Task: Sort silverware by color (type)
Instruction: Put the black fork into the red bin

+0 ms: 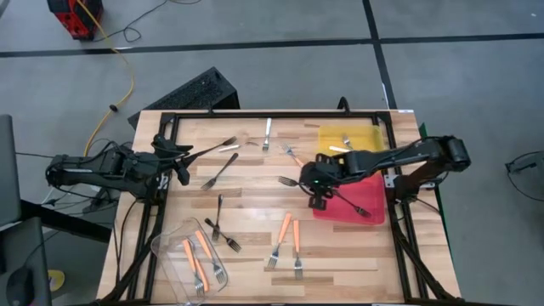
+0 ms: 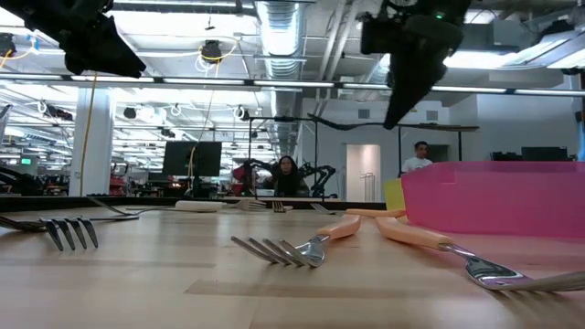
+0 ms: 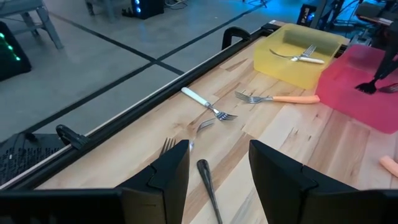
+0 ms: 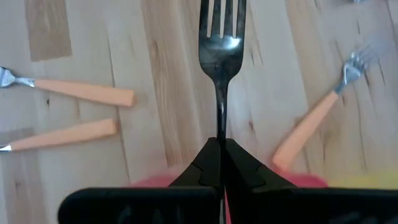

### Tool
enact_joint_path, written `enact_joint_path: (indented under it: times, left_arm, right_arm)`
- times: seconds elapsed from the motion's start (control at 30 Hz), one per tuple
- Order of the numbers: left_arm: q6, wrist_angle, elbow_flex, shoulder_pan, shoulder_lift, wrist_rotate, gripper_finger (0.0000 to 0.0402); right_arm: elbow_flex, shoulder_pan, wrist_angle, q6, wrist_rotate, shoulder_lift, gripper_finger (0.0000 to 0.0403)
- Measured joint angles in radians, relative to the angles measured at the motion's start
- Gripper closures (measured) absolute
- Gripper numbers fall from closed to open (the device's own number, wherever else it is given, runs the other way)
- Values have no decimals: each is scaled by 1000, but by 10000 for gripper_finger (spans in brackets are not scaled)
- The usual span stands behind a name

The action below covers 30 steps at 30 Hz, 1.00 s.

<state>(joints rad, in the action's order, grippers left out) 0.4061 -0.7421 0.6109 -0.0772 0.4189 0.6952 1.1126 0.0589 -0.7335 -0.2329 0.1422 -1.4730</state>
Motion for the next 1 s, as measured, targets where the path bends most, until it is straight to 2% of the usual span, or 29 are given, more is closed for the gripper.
enact_joint_path:
  times: [0.3,0.53,1.0]
  left_arm:
    - [0,-2,0,0,0,0,250]
    - [1,-2,-1,0,0,0,250]
    - [0,-7,-1,0,0,0,250]
  right_arm:
    - [-184,0,-22,-152,43,175,378]
    - [-263,28,-60,-247,50,283,378]
    - [-377,155,-211,-546,101,374,378]
